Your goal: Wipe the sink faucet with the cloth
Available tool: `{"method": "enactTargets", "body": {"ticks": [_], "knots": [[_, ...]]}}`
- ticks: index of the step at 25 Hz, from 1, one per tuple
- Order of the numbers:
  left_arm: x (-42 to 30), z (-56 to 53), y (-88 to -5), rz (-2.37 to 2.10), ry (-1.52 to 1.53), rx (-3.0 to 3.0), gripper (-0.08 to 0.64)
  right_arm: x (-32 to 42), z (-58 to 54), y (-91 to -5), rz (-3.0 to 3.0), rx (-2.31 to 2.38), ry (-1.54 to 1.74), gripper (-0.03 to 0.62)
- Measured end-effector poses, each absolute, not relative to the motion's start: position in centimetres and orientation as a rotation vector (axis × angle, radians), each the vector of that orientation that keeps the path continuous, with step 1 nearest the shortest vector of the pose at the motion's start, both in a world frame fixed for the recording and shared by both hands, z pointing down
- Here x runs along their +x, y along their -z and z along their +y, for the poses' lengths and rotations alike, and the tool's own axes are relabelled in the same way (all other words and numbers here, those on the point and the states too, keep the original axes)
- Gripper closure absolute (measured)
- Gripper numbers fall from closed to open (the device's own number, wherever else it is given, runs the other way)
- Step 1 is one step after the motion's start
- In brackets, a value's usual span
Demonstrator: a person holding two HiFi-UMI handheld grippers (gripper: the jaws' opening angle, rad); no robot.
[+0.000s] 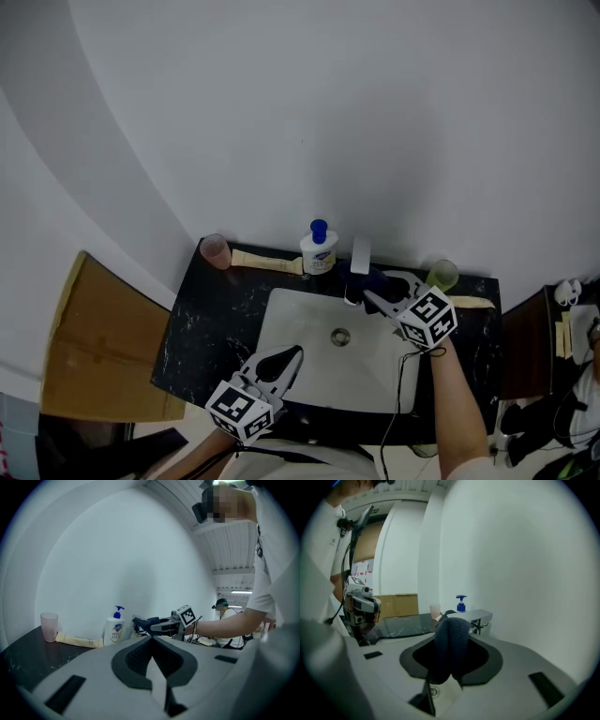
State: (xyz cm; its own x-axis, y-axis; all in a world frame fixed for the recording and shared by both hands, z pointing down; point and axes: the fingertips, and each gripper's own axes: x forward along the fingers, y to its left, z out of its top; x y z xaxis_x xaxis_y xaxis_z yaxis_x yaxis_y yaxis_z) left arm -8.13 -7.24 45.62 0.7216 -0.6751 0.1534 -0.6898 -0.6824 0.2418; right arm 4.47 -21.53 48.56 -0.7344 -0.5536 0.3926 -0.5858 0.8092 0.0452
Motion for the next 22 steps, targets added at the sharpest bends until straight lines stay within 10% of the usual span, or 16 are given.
{"method": "enactTargets", "body": {"ticks": [22], "knots": [[-8.7,-7.4,-45.3,-1.113,-0.076,2.635,0.558,4.4,-21.6,-48.7,-2.576,0.842,-0.07,0.457]]}}
